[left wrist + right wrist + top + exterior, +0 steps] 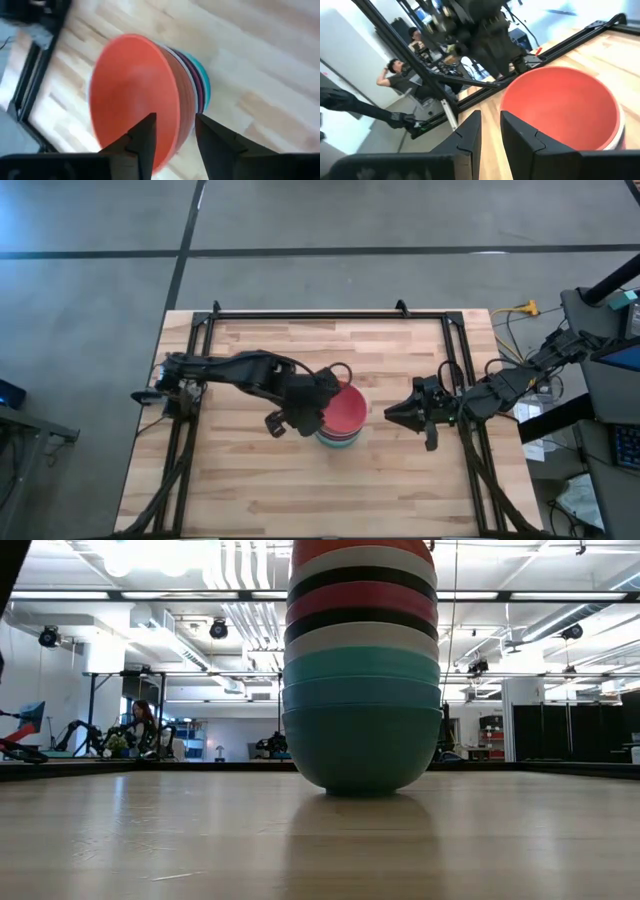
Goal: Nest bowls inside each other
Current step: Stack the orange bowl on top of the white bowl
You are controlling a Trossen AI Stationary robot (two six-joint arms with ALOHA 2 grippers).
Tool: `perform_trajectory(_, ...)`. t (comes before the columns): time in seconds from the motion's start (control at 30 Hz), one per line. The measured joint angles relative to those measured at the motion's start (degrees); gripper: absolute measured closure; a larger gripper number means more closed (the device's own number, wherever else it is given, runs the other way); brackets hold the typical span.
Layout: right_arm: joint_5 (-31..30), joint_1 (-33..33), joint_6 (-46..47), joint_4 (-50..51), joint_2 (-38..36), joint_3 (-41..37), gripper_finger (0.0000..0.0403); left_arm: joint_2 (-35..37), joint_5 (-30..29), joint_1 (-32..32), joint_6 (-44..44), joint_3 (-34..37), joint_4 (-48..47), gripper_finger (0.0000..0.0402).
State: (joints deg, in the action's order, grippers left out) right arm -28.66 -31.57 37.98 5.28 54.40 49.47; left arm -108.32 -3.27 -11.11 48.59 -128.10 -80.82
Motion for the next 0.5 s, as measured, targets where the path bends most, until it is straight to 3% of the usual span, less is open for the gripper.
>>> perform_trajectory(0.17,-1.29,0.13,-0.98,-0.68,2.45,-0.02,0.0335,2.94,-0.04,-0.2,-13.24,0.33,4.35,0.0296)
perform_trajectory(0.33,-1.45,0.13,-1.42,-1.95,5.85,-0.02,0.0335,6.04,-0.3,0.32,-23.57,3.2,12.84,0.0388)
perform_trajectory(0.5,-1.47,0.13,-2.53,-6.87,9.25,-0.03,0.0335,9.89,-1.79,1.04,-33.81,13.95,25.94,0.0401)
